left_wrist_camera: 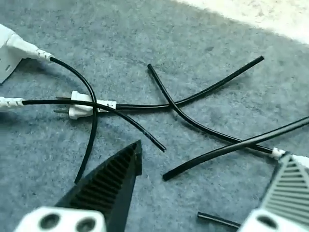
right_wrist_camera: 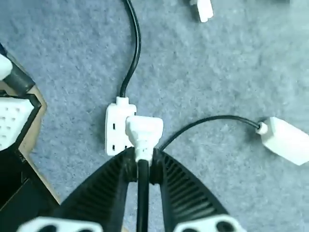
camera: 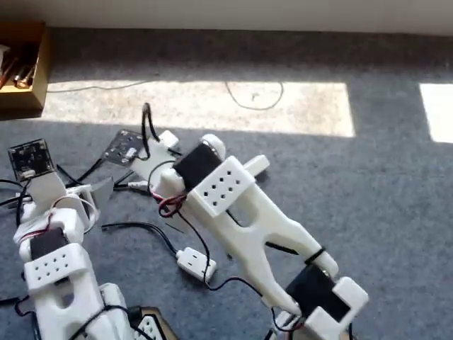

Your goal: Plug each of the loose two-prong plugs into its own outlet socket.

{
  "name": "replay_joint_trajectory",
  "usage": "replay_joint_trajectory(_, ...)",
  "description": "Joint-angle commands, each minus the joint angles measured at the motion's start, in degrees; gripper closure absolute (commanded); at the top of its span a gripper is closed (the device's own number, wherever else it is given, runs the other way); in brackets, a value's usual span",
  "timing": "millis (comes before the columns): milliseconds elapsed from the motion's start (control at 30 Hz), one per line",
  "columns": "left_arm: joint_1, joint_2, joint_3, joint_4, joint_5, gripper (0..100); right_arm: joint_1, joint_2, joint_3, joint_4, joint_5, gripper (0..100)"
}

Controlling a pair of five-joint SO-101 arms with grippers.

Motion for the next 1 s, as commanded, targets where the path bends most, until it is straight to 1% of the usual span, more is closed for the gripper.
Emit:
replay_joint_trajectory(0,-3.30,4.62,3.56,-10.20,-0.09,59,-2.15,5.23,-4.62,2.51,0.79,99.3)
replay_joint_trajectory(67,-7.16,6.29,6.11,-14.95,-0.18,59,-2.42,7.52,-4.62,2.51,0.35,99.3)
replay_joint_trajectory(133,-10.15,7.69,7.08,-17.58,-2.02,59,-2.42,7.69,-4.88,2.51,0.44,99.3)
replay_joint_trajectory(233,-10.68,9.71,4.97,-17.76,-6.07,59,-2.42,5.93,-4.62,2.59,0.44,99.3)
replay_joint_trajectory(267,-10.95,10.86,3.03,-17.32,-6.42,59,-2.42,4.88,-4.09,2.68,0.44,99.3)
replay_joint_trajectory(300,-11.91,12.26,0.31,-15.12,-6.77,59,-2.33,3.56,-2.42,2.59,0.44,99.3)
replay_joint_trajectory(367,-12.97,16.75,-9.63,-5.27,-7.56,59,-2.33,0.48,1.27,2.33,0.88,99.3)
replay_joint_trajectory(400,-12.97,19.82,-16.40,1.41,-9.05,59,-2.33,-0.84,2.59,2.24,0.88,99.3)
replay_joint_trajectory(533,-12.44,36.79,-49.71,30.95,-15.65,59,-2.33,-5.58,6.11,1.63,1.76,99.3)
replay_joint_trajectory(567,-12.62,41.27,-57.98,37.10,-16.97,59,-2.33,-6.37,6.73,1.54,2.02,99.3)
replay_joint_trajectory(633,-14.64,49.71,-73.98,45.80,-18.29,59,-2.33,-7.34,7.69,1.45,2.11,99.3)
replay_joint_trajectory(700,-17.10,57.89,-87.78,50.81,-20.48,59,-2.42,-7.69,8.75,0.31,2.11,99.3)
replay_joint_trajectory(767,-20.18,66.24,-99.82,54.15,-22.51,59,-2.42,-7.60,10.24,-0.84,2.11,99.3)
replay_joint_trajectory(867,-25.10,78.81,-115.03,56.44,-24.09,59,-2.51,-7.87,13.14,-3.21,2.11,99.2)
replay_joint_trajectory(967,-30.29,89.98,-127.87,56.53,-24.88,59,-2.77,-7.96,15.78,-4.62,2.11,99.2)
